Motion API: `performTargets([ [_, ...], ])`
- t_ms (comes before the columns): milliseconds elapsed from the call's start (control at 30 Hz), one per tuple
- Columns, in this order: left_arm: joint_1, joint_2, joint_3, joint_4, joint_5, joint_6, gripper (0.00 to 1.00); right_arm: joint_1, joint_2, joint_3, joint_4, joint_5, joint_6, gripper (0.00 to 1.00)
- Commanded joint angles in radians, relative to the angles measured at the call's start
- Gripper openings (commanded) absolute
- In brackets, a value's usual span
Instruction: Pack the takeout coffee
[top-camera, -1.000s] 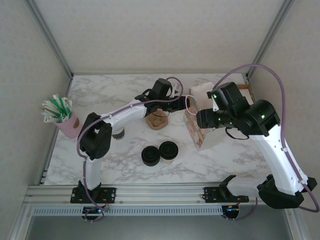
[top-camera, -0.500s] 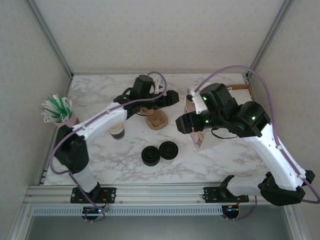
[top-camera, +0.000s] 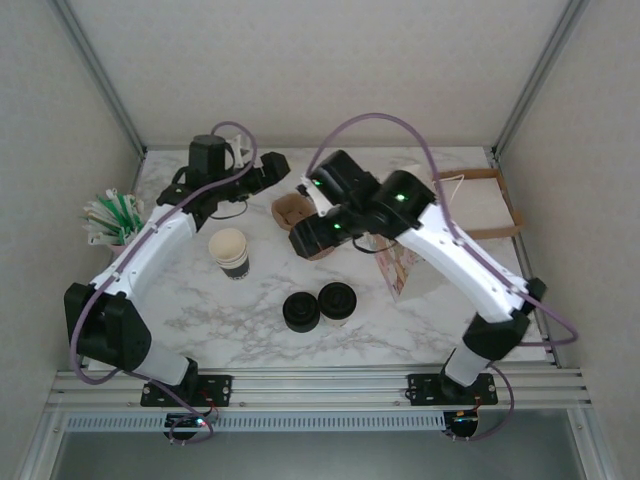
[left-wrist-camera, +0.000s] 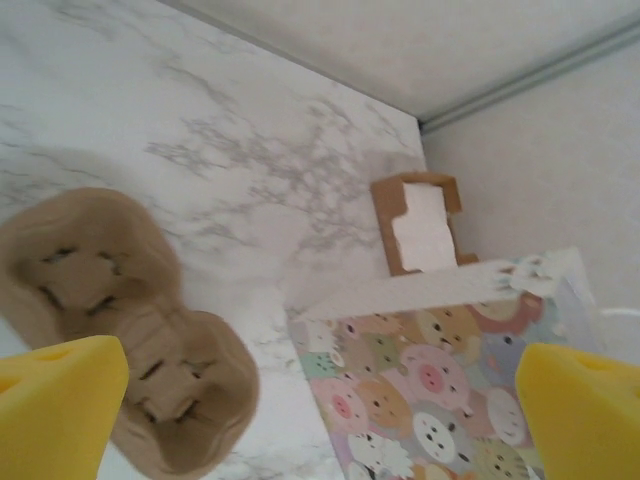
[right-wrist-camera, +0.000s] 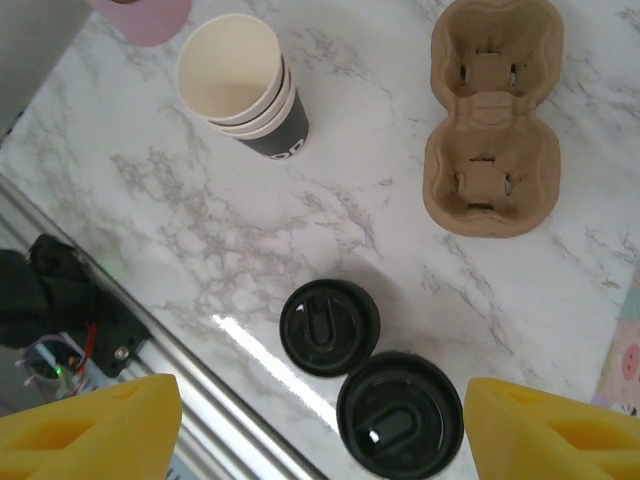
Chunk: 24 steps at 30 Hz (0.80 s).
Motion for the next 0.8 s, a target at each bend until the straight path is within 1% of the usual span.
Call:
performTargets([
  [0,0.049,0.026,0.0,0.003,0.048,0.024,1.0,0.008,0.105,0.087,-0.024,0.045,-0.023,0.76],
  [167,0.108,0.091,-0.01,0.057,0.067,0.006,1.0,-0.006,0.301,0.248,-0.087,0.077,-0.035,0.77],
  [267,0.129,0.128,-0.014,0.083,0.063,0.002,0.99,-0.031,0.384,0.294,-0.088,0.062,-0.036,0.76],
  [367,0.156,0.159,-0.019,0.102,0.068,0.004,0.96,-0.069,0.453,0.329,-0.074,0.039,-0.042,0.75],
  [467,0.172,0.195,-0.012,0.109,0.071,0.01,0.86,-0.106,0.506,0.35,-0.051,0.011,-0.045,0.73],
  [567,0.173,0.233,0.001,0.104,0.067,0.022,0.73,-0.138,0.558,0.369,-0.031,-0.008,-0.041,0.72],
  [700,0.179,0.258,-0.008,0.102,0.056,0.032,0.61,-0.169,0.628,0.414,-0.019,-0.003,-0.051,0.65],
  [767,0.183,0.264,-0.019,0.103,0.052,0.038,0.57,-0.177,0.663,0.442,-0.018,0.005,-0.06,0.62],
])
